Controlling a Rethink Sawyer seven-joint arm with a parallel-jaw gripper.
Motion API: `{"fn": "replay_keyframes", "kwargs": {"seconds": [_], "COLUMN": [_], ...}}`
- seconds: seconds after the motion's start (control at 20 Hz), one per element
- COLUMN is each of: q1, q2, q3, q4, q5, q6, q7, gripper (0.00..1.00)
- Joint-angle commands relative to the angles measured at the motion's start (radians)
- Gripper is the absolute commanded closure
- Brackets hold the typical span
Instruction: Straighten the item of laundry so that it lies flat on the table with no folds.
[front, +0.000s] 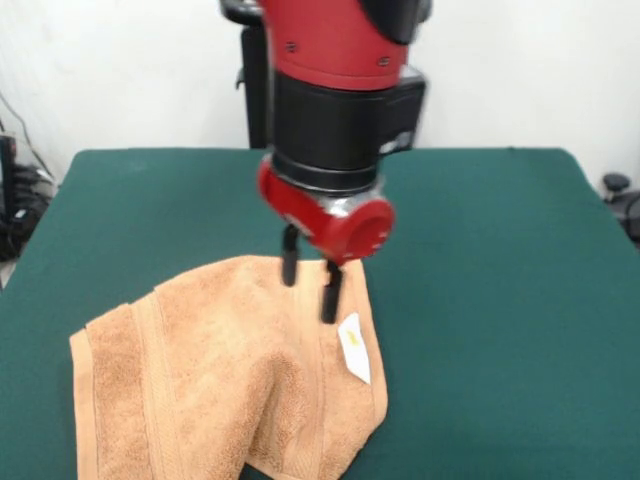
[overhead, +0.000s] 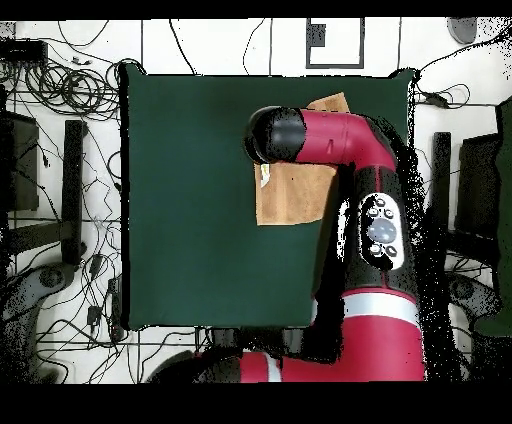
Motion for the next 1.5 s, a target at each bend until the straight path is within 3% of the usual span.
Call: {"fn": "replay_keyframes", "kwargs": {"seconds": [0.05, 0.55, 0.85, 1.5], "q1": [0.091, 0.032, 0.023, 0.012], "q2": [0.042, 0.076, 0.088, 0.079], "q3": [-0.012, -0.017, -0.015, -0.056], "q4": [0.084, 0.028, 0.040, 0.009], "q5": [0.070, 0.040, 0.023, -0.023], "q6": [0.156, 0.190, 0.135, 0.149], "q7": [0.172, 0.011, 0.007, -0.050], "gripper": [0.00, 0.00, 0.00, 0.00]}}
